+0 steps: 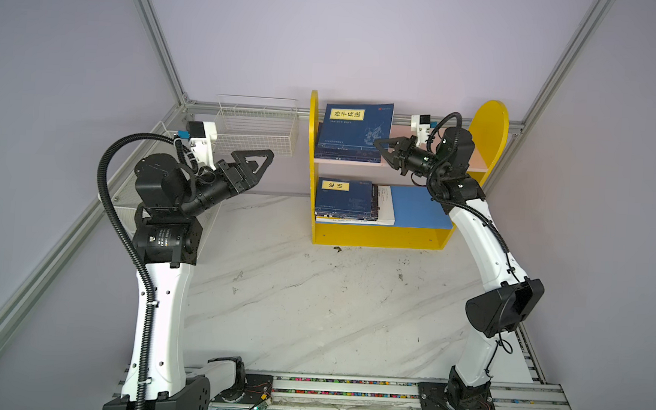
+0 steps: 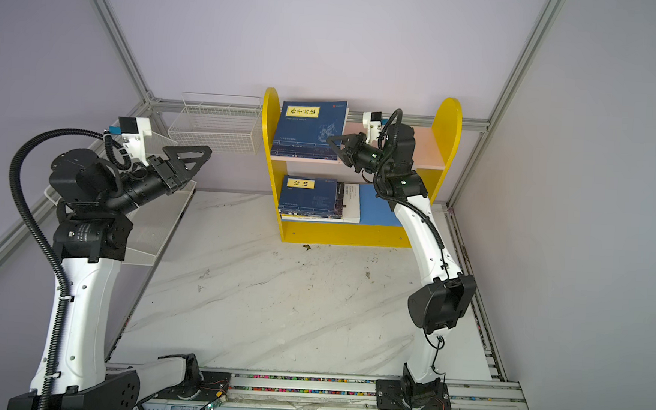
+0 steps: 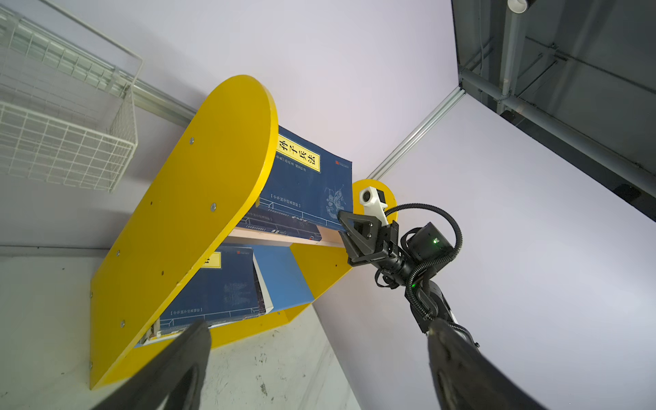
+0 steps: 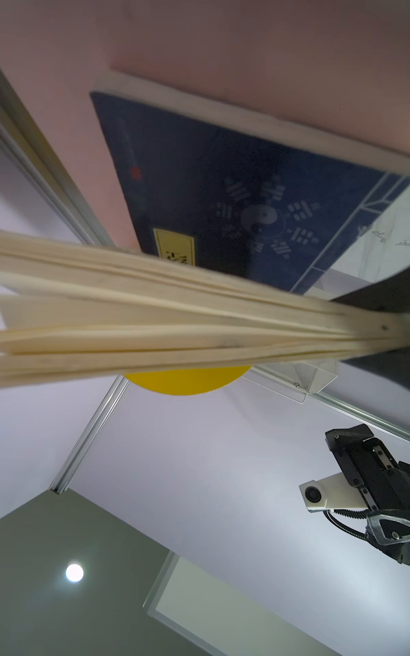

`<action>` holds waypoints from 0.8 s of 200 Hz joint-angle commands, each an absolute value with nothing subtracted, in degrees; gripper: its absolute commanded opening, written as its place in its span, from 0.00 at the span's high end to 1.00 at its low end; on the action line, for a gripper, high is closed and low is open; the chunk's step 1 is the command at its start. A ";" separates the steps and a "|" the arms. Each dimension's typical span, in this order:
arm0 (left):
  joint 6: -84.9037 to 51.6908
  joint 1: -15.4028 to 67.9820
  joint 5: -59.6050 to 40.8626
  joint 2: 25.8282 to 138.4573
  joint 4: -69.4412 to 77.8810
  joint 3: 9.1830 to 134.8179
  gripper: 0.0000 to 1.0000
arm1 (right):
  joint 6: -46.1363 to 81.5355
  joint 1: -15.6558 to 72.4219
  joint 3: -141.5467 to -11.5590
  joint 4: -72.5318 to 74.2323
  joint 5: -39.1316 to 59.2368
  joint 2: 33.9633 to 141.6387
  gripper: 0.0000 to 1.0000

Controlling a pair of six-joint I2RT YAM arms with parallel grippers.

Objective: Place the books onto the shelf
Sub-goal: 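Lower the book flat onto the pink shelf with the right gripper while the left withdraws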

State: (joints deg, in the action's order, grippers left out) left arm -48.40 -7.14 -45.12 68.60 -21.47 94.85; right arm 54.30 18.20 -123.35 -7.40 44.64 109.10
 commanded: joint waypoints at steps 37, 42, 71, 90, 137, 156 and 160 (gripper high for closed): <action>-49.31 -7.82 -46.31 70.05 -17.24 91.51 0.06 | 51.47 18.15 -130.84 -17.23 46.99 112.85 1.00; -49.31 -7.84 -46.26 70.09 -17.07 91.37 0.06 | 51.50 18.15 -130.75 -17.23 47.00 112.85 1.00; -49.55 -7.91 -46.33 70.40 -16.18 90.70 0.06 | 52.37 18.17 -130.60 -16.46 48.32 113.08 1.00; -50.06 -7.92 -46.65 70.66 -15.33 89.99 0.06 | 52.93 18.18 -130.69 -15.74 48.82 112.99 1.00; -51.72 -7.91 -47.40 70.86 -12.88 88.33 0.06 | 54.60 18.16 -129.56 -13.04 48.72 113.14 1.00; -51.68 -7.91 -47.40 70.72 -12.89 88.11 0.06 | 54.25 18.19 -129.42 -13.32 47.55 113.16 1.00; -51.68 -7.91 -47.37 70.68 -12.91 88.07 0.06 | 54.10 18.22 -129.42 -13.42 47.11 113.12 1.00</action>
